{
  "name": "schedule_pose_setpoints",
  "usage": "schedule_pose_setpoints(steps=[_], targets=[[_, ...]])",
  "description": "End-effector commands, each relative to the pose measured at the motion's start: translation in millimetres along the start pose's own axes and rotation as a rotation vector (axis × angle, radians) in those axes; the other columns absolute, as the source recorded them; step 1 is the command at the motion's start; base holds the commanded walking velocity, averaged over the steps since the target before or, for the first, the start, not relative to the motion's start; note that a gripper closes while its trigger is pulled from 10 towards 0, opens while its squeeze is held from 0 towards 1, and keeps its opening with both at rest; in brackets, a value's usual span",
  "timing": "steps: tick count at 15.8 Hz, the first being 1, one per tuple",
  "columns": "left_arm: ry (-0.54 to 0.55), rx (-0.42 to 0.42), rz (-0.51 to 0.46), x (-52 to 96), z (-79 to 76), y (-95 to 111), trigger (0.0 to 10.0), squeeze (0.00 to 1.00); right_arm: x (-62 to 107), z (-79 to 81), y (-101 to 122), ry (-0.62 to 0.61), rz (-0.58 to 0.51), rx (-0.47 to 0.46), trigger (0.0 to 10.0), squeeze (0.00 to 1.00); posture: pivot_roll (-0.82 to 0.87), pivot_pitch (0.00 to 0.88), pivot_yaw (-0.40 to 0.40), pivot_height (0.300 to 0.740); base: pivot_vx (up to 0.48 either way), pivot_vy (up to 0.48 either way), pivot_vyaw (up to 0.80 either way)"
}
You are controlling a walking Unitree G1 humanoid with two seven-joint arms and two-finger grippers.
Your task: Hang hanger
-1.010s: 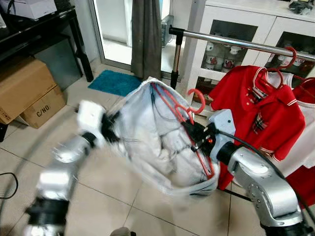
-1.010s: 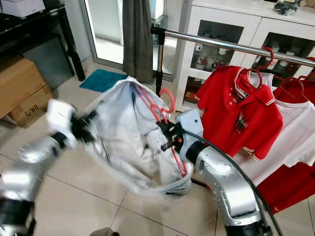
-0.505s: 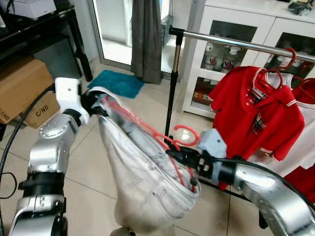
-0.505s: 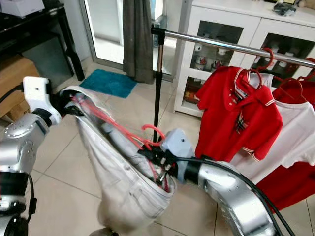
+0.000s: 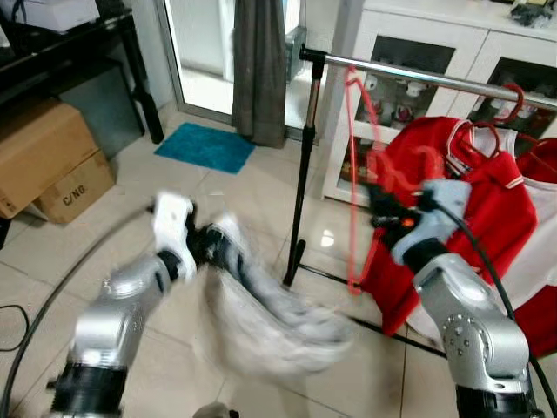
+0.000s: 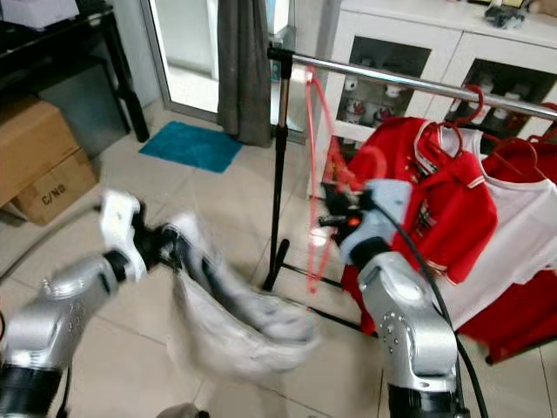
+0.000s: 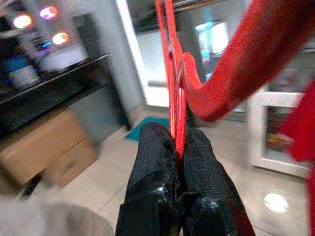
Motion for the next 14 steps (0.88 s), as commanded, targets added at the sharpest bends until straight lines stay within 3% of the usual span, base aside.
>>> schedule_pose_setpoints(steps=[1,2,3,4,5,7,9,11,12,14], targets=[[0.005,-0.052,-0.095,4.0,-7.9,22.9,0.0,0.0,1.6,-3.0,3.2,-0.044,-0.035,-0.031,0.0,0.0,-0.02,0.0,-0.025,0.74,0.0,0.0,0.0],[0.057,-0.039,-0.117,9.0,-5.7,20.5,0.0,0.0,3.0,-4.3,-1.6,-0.082,-0.023,-0.049,0.0,0.0,-0.02,0.0,-0.026,0.74,0.0,0.0,0.0],[0.102,-0.026,-0.128,12.8,-4.2,18.1,2.9,0.0,4.8,-5.0,-11.7,-0.106,0.046,-0.003,0.5,0.0,-0.02,0.0,-0.025,0.74,0.0,0.0,0.0],[0.12,-0.027,-0.11,15.8,-9.7,7.8,10.0,0.0,13.3,4.4,-27.3,-0.023,0.13,0.088,10.0,0.0,-0.03,0.0,-0.024,0.74,0.0,0.0,0.0],[0.17,-0.059,-0.097,16.2,-10.0,0.5,10.0,0.0,20.0,1.1,-35.6,-0.041,0.161,0.171,10.0,0.0,-0.02,0.0,-0.045,0.74,0.0,0.0,0.0],[0.329,-0.099,-0.059,22.1,-3.8,-18.1,10.0,0.0,33.2,-13.7,-48.9,-0.12,0.196,0.173,10.0,0.0,-0.03,0.0,-0.048,0.74,0.0,0.0,-0.8],[0.251,-0.066,-0.068,23.5,-10.7,-20.0,10.0,0.0,36.0,-14.5,-53.6,-0.133,0.222,0.141,10.0,0.0,-0.03,0.0,-0.047,0.74,0.0,0.0,-0.8],[0.347,-0.006,-0.033,22.8,0.8,-23.4,10.0,0.0,34.3,-13.5,-53.6,-0.14,0.221,0.108,10.0,0.0,-0.03,0.0,-0.04,0.74,0.0,0.0,-0.8],[0.313,0.006,-0.032,21.5,-4.2,-23.5,10.0,0.0,37.0,-16.1,-58.0,-0.166,0.246,0.098,10.0,0.0,-0.03,0.0,-0.04,0.74,0.0,0.0,-0.8],[0.321,-0.029,-0.122,21.2,-7.2,-16.7,10.0,0.0,48.1,-20.2,-66.3,-0.223,0.325,0.045,10.0,0.0,-0.03,0.0,-0.039,0.74,0.0,0.0,-0.8]])
Point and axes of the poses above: a point about 5 cm out from each wrist's last joint towards the gripper, its own x axis pointing back from the gripper into the wrist, its own y axis along the axis of the wrist's last joint, z = x × y, the point moved 3 cm from there along -x, pointing out of the wrist towards the gripper, and after that the axes turned 12 degrees about x, right-handed, at the moved point
